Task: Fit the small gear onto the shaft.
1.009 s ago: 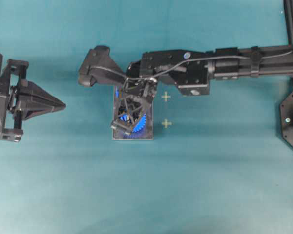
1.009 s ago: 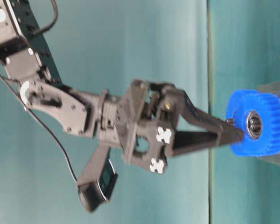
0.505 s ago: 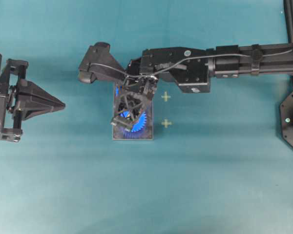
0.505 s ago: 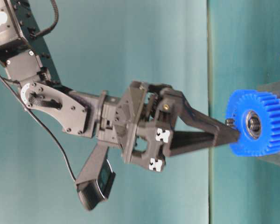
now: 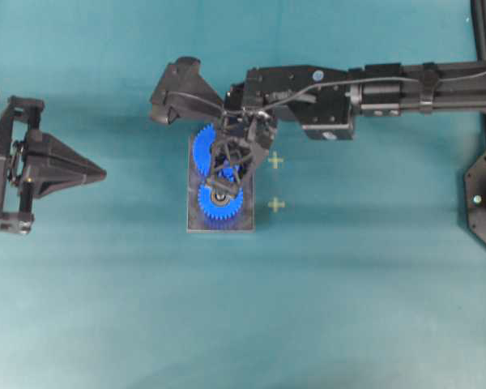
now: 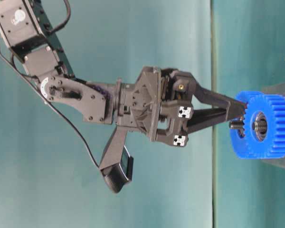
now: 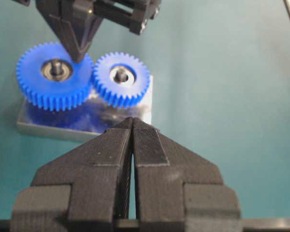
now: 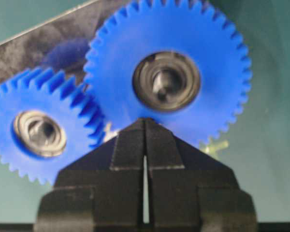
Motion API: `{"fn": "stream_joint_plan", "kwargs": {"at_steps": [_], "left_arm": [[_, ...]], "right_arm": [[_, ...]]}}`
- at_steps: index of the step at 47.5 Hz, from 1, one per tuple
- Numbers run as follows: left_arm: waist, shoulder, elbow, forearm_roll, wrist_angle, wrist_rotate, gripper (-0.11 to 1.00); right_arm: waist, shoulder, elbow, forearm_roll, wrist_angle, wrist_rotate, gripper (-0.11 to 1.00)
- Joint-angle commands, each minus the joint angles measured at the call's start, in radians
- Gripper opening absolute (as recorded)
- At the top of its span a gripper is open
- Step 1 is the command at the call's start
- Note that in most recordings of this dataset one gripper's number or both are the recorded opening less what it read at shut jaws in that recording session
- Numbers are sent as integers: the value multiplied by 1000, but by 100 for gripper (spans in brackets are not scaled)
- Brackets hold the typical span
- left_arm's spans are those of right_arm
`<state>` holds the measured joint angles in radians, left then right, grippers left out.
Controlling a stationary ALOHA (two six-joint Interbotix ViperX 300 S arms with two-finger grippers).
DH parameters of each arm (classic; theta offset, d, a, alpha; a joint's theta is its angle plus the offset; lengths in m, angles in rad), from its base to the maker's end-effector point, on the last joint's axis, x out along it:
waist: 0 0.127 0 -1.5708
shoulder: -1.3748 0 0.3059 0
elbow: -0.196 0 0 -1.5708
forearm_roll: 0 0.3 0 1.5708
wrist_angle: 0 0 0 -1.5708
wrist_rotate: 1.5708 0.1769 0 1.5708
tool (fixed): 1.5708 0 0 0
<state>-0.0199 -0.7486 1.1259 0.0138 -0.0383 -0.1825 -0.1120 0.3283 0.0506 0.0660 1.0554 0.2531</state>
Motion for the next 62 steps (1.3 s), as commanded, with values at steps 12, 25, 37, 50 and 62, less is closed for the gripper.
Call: {"fn": "stream_joint_plan", "kwargs": {"at_steps": [12,25,37,50,62], "left_arm": [[2,-2,-6,3,-9,2,0],[2,-3,-5,3,-9,0,0],[2,-5,0,3,-9,2,0],[2,-11,0,3,-9,0,0],[2,-11,0,3,-9,0,0]], "right_arm": [[35,-34,-63,9,3,15,0],[77,-35,-55,63,32,15,0],[115,-51,3,98,41,21,0],[100,-126,-3,107,34,21,0],[80,-114,-40,86,-3,12,0]]}}
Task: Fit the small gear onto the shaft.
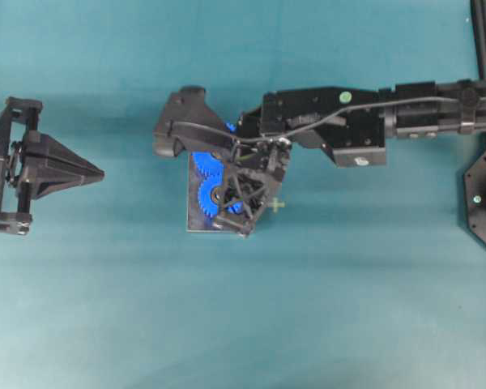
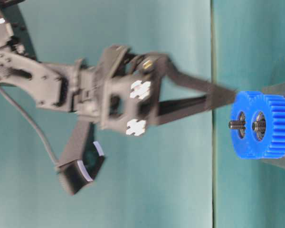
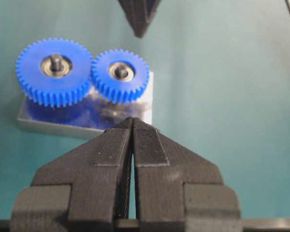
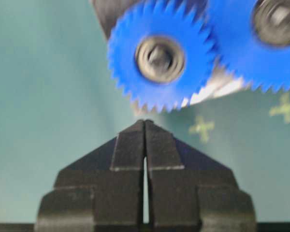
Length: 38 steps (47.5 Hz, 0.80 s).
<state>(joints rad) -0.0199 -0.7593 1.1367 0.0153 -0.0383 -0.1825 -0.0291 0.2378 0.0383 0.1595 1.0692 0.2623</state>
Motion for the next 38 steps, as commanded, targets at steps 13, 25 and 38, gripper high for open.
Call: {"fn": "stream_joint_plan", "kwargs": {"at_steps": [13,25,38], "left_arm": [[2,-2,-11,2,-9,0,0],[2,-2,-9,2,-9,2,0],[2,-6,-9,2,-9,0,0]], "right_arm": [[-37,55,-61,-15,-86,-2,0],[-57,78,-55,-40,-61,-11,0],[6,34,-15,-28,49,-8,0]]}}
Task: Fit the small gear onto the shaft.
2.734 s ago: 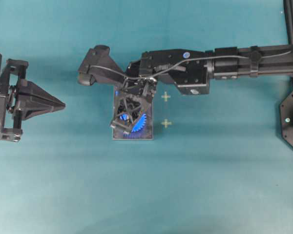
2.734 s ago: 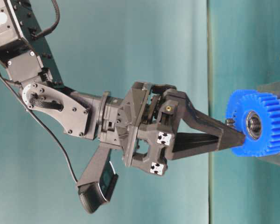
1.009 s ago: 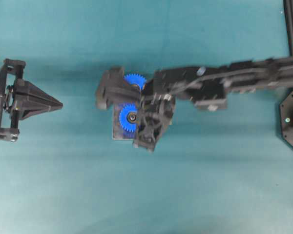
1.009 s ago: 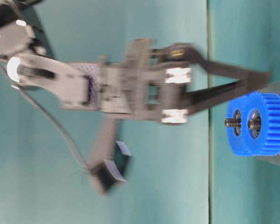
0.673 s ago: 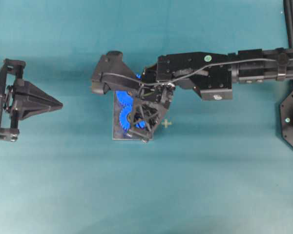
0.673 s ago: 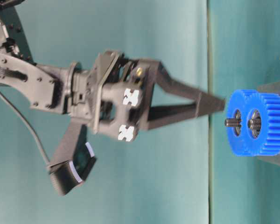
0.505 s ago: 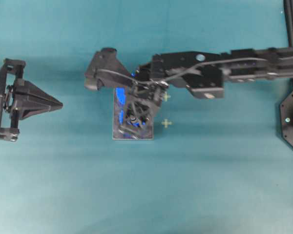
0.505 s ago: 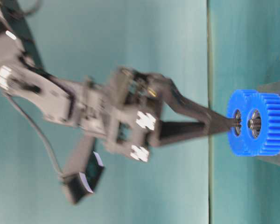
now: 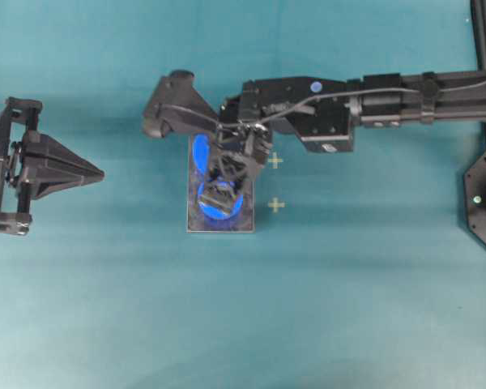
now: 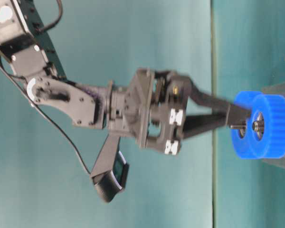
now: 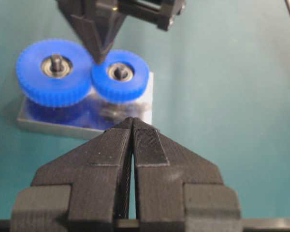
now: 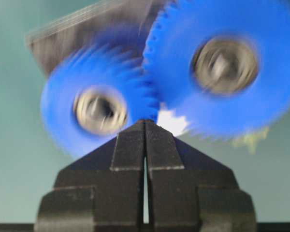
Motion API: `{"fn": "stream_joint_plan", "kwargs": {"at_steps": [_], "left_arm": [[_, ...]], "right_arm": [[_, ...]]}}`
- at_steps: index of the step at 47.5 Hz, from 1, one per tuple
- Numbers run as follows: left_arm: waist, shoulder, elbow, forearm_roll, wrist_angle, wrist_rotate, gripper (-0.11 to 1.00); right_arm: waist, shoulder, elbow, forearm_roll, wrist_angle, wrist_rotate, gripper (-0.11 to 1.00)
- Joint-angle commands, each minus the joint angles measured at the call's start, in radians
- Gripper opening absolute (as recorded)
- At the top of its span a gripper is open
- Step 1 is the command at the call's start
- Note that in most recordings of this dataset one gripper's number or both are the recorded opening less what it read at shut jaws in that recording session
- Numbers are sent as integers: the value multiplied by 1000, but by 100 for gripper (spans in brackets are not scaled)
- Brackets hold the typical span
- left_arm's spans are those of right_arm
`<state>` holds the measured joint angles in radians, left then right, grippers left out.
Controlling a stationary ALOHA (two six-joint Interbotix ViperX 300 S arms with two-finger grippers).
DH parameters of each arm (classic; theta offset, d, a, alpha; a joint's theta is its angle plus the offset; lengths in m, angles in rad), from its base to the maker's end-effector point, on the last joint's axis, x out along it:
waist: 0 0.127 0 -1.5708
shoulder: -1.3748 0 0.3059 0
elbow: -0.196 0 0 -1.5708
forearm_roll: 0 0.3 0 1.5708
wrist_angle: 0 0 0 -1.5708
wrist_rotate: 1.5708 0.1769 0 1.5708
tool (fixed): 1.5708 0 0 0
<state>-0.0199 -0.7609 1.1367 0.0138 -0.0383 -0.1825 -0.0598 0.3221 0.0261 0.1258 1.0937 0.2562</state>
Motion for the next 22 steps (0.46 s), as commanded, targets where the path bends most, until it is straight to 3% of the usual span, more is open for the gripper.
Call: {"fn": "stream_joint_plan", "kwargs": {"at_steps": [1,12,22], "left_arm": [[2,-5,-6,3,-9,2,0],[2,-6,-9,3,-9,2,0],[2,-8,-11,3,-9,2,0]], "right_arm": [[41,-58,-2,6,28,0,0],[40,-133,5,-6,34,-11,0],[12,-221,89,-15,-51,-46,-1]]}}
